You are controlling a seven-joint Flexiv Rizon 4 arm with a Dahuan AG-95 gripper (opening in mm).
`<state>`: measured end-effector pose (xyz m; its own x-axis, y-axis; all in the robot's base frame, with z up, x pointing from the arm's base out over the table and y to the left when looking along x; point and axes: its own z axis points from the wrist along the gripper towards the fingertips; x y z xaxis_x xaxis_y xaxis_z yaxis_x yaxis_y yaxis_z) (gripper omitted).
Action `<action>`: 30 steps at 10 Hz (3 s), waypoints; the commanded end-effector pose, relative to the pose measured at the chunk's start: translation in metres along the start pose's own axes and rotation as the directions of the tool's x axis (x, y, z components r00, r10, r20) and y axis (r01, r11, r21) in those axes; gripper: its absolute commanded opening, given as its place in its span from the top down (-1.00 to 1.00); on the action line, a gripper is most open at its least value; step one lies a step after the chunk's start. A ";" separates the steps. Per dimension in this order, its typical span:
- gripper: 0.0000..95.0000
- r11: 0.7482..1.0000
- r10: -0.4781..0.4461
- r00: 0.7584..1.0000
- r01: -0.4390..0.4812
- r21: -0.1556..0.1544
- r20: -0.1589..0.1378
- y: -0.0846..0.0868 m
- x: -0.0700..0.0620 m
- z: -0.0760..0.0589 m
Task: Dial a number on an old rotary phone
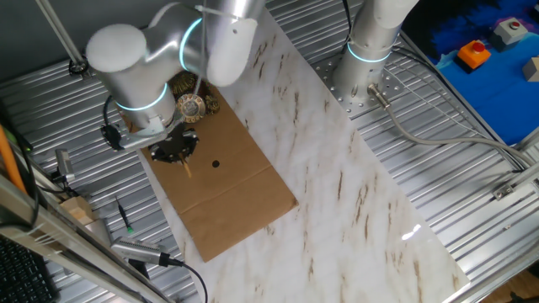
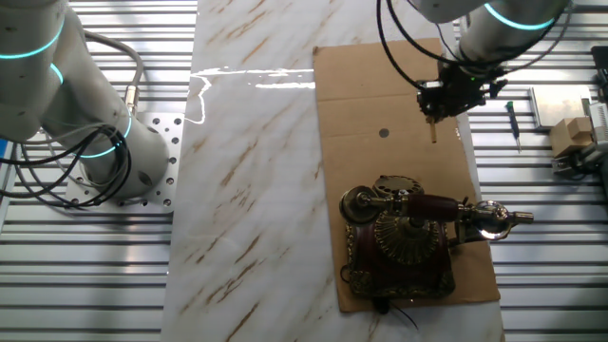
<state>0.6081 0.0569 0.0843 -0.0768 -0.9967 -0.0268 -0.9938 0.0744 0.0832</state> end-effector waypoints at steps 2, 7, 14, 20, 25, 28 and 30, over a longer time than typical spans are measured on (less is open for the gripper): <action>1.00 0.998 0.057 0.998 -0.057 0.016 0.007 0.002 0.001 -0.002; 1.00 0.999 0.002 1.000 -0.002 0.047 0.003 0.002 0.001 -0.002; 1.00 1.000 -0.011 1.000 0.012 0.017 -0.008 0.043 0.012 -0.016; 1.00 1.000 -0.031 0.999 0.031 0.005 -0.017 0.083 0.030 -0.023; 1.00 0.999 -0.018 0.999 0.019 0.032 -0.032 0.083 0.030 -0.023; 1.00 0.999 -0.012 1.000 0.012 0.033 -0.012 0.084 0.031 -0.023; 1.00 0.999 -0.027 1.000 0.027 0.032 0.001 0.089 0.041 -0.028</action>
<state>0.5208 0.0199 0.1176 -0.0491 -0.9981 -0.0366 -0.9973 0.0470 0.0558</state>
